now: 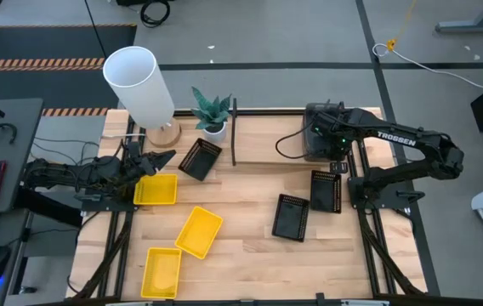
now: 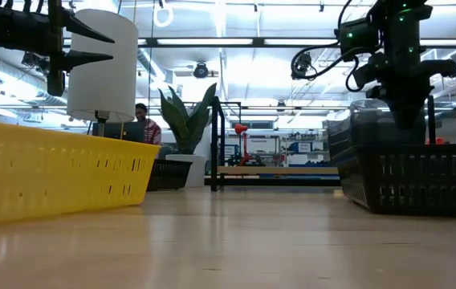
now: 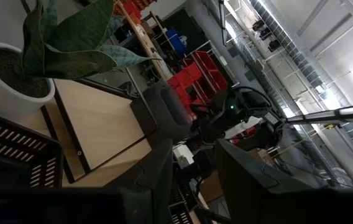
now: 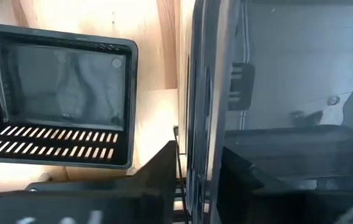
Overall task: Stack baskets on shelf by color
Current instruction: Put the stacked gray bins on the shelf, then stack the left black bin on top of the center black bin
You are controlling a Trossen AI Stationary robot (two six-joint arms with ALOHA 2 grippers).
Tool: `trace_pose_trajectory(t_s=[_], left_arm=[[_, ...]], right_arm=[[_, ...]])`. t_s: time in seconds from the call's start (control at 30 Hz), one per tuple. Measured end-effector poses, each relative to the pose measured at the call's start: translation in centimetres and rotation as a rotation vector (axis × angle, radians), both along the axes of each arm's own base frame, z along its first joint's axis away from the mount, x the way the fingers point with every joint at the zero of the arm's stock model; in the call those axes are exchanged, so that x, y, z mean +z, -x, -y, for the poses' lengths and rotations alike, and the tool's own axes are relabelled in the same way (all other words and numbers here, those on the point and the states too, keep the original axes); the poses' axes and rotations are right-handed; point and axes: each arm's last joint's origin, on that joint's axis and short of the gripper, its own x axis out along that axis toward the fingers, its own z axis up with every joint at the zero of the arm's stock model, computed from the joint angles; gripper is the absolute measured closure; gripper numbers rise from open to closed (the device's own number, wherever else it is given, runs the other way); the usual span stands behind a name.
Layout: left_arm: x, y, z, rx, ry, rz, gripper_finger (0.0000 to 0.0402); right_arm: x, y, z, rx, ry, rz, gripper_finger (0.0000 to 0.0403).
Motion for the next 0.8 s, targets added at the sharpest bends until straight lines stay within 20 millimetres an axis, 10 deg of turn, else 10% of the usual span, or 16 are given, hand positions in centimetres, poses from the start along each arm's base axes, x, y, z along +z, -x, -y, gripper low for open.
trace_pose_trajectory(t_s=[0.8], left_arm=[[0.0,0.0,0.0,0.0,-0.001,-0.003,0.0272]], right_arm=[[5.6,-2.1,-1.2,-0.054,0.077,0.195,0.0167]])
